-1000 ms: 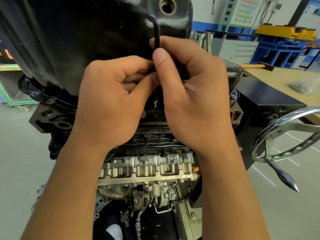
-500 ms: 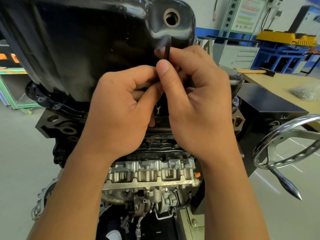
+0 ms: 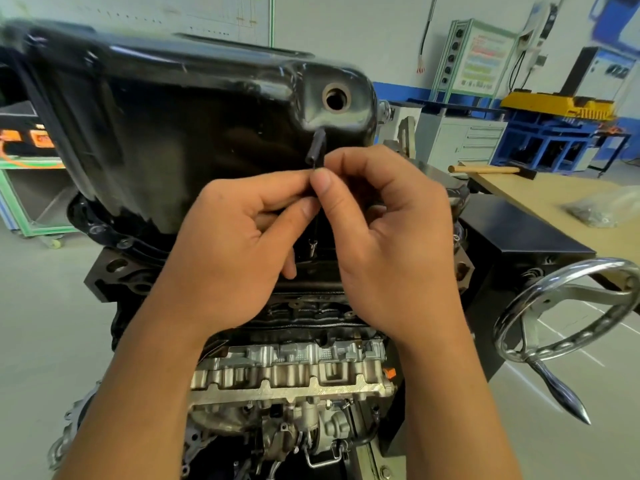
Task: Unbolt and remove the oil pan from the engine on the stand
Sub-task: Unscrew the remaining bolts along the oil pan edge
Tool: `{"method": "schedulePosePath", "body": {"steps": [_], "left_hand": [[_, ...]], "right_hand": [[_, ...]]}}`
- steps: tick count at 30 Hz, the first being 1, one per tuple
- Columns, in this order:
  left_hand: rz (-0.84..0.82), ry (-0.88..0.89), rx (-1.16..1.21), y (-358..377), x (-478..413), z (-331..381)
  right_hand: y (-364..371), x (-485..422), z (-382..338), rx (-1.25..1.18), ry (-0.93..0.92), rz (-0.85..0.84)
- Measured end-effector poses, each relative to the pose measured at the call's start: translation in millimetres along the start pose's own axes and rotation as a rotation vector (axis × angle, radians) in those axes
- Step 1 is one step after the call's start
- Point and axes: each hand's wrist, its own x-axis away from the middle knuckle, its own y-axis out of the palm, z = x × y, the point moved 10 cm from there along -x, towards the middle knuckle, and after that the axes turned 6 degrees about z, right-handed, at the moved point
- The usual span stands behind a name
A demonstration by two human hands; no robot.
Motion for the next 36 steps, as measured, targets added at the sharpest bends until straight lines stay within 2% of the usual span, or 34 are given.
{"method": "schedulePosePath", "body": {"steps": [3, 7, 10, 13, 17, 21, 23, 28, 30, 32, 36], "left_hand": [[0.028, 0.004, -0.018, -3, -2, 3], [0.066, 0.022, 0.004, 1, -3, 13], [0.153, 0.015, 0.031, -1, -3, 14], [0.224, -0.033, 0.014, -3, 0, 7], [0.087, -0.100, 0.011, 0, -2, -2], [-0.024, -0.005, -0.056, 0, -6, 9], [0.022, 0.033, -0.069, -3, -6, 14], [0.169, 0.078, -0.081, -9, -4, 17], [0.211, 0.074, -0.073, -10, -3, 17], [0.182, 0.054, -0.061, -8, -3, 15], [0.001, 0.021, -0.014, 7, -3, 11]], "right_hand": [[5, -2, 0, -0.012, 0.018, -0.052], [-8, -11, -1, -0.045, 0.022, 0.000], [-17, -15, 2, -0.071, 0.048, 0.072], [-16, -14, 5, -0.082, 0.074, 0.063], [-5, -16, 4, -0.036, 0.046, -0.090], [2, -16, -2, -0.023, 0.004, -0.212], [2, -17, -3, -0.033, -0.007, -0.219], [-7, -20, -1, -0.131, -0.010, -0.034], [-7, -20, 1, -0.143, -0.009, -0.019], [-3, -19, 1, -0.135, -0.008, -0.075], [3, -16, 0, -0.060, -0.012, -0.205]]}}
